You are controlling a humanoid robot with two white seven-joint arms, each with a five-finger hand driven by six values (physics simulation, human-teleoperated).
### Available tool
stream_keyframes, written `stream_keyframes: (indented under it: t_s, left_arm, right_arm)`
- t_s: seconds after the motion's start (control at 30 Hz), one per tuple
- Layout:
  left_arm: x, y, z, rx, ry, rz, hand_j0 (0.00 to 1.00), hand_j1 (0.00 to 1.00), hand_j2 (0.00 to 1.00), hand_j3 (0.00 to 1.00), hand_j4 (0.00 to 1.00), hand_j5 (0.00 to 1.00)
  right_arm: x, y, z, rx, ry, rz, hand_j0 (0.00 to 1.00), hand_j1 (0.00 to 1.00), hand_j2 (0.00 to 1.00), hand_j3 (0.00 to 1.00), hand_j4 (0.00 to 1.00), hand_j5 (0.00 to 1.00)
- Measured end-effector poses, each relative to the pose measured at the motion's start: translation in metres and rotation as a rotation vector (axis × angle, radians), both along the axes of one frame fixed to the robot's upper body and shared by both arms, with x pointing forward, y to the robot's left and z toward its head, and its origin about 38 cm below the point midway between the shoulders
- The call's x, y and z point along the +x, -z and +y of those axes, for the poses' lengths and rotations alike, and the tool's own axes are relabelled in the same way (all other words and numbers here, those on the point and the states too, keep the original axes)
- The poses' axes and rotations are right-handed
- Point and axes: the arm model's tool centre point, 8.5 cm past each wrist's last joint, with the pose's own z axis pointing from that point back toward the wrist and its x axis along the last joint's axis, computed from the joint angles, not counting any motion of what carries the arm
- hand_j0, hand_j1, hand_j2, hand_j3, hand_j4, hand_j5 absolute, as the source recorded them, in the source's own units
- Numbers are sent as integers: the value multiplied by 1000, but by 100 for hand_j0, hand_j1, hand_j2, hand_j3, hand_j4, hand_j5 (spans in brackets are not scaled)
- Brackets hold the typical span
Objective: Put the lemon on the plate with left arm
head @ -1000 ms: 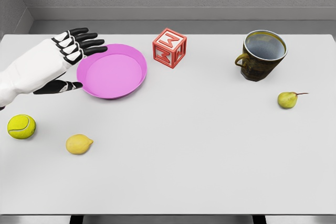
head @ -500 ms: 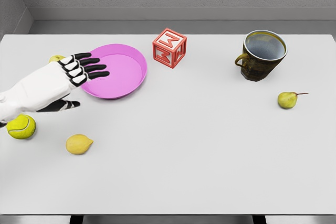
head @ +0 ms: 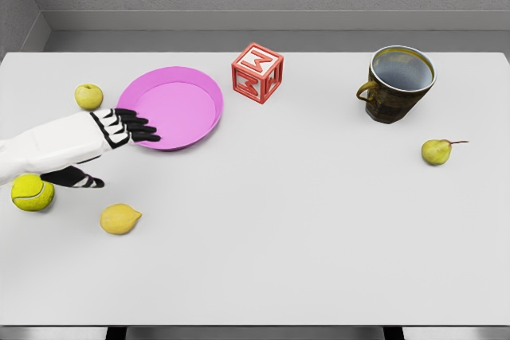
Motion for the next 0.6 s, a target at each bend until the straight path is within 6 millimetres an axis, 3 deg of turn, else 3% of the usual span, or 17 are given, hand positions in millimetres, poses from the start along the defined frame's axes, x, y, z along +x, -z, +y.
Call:
stream_keyframes:
  t_s: [0.17,0.43,0.6]
  left_arm:
    - [-2,-3,10,82,0,18,100,100,100,100,100,100]
    - [-9,22,3,147,33,74,100,100,100,100,100,100]
    - [-12,27,4,167,42,96,100,100,100,100,100,100]
  right_arm:
    - [-1,0,0,0,0,2,100,100,100,100,100,100]
    - [0,0,0,0,0,0,100,100,100,100,100,100]
    - [0,0,0,0,0,0,100,100,100,100,100,100]
